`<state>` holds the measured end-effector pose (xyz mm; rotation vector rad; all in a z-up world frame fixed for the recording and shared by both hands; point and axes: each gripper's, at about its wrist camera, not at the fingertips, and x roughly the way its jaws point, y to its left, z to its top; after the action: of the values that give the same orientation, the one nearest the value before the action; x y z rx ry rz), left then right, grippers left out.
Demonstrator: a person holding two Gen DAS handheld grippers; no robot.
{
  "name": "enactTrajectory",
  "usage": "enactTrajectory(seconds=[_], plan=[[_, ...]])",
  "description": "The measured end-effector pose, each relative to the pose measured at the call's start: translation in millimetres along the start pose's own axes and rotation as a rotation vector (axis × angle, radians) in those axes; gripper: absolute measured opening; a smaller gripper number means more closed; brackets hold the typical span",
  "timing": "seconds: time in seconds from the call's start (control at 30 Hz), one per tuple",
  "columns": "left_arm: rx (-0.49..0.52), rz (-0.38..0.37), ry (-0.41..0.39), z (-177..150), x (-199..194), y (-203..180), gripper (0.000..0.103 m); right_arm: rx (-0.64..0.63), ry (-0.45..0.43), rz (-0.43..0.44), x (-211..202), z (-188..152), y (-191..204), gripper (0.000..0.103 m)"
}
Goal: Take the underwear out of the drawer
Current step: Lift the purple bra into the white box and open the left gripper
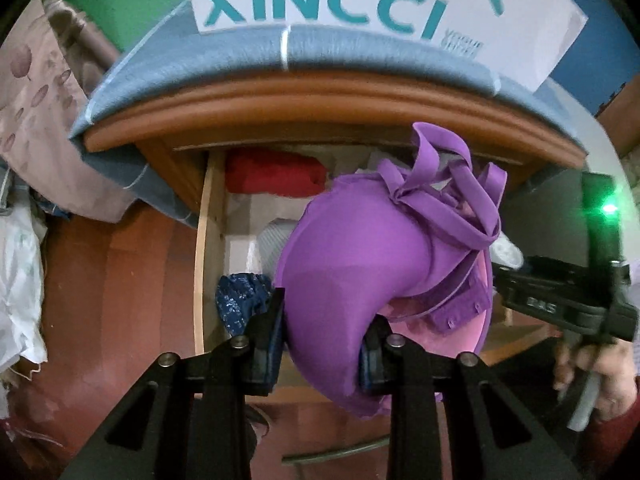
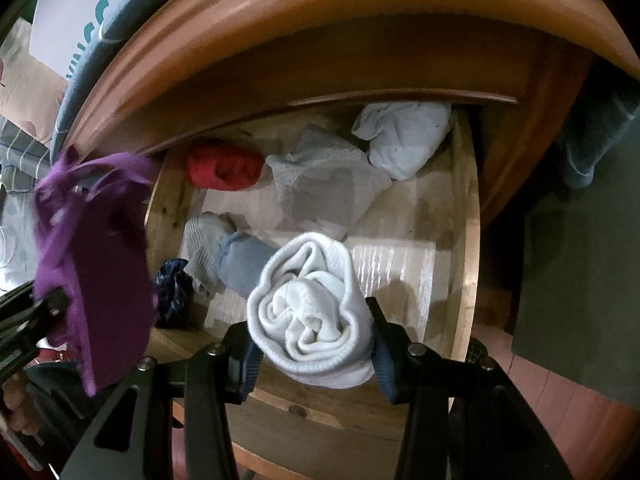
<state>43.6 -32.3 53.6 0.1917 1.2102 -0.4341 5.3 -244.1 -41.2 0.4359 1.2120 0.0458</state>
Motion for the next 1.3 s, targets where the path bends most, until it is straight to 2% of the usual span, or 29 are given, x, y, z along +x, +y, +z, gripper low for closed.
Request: enactTrajectory(seconds=[0.23, 0.43, 0.63, 0.8, 0.93, 1.07, 1.3], plan=[[0.024, -0.027, -0.106, 4.4, -73.5, -9.7, 0.027, 0.013, -0.014, 0.008, -5.0, 0.7, -1.7, 0.047], [0.022, -0.005, -0.205, 25.2, -134.1, -9.1, 0.027, -0.002, -0.025, 0.011, -10.1, -0.3, 2.4, 0.047], [0.024, 0.063, -0.302, 64.1, -180.8, -5.3, 0.027, -0.006, -0.029, 0.020, -11.5, 0.3, 5.9, 0.047], [0.028, 0.117, -0.388, 116.8, -212.0, -10.4, 0.027, -0.009, -0.026, 0.029, -11.6, 0.9, 7.8, 0.047], [0.028, 0.180, -0.432, 161.2, -220.9, -14.6, 0.027, -0.002, -0.023, 0.038, -11.6, 1.7, 6.9, 0.047], [-0.010, 0.222, -0.430, 199.9, -210.1, -11.7, 0.028, -0.008, -0.029, 0.047, -14.2, 1.2, 7.4, 0.047], [-0.085, 0.271, -0.342, 237.9, -159.4, 4.9, 0.028, -0.012, -0.019, 0.063, -13.1, 0.5, 8.3, 0.047]])
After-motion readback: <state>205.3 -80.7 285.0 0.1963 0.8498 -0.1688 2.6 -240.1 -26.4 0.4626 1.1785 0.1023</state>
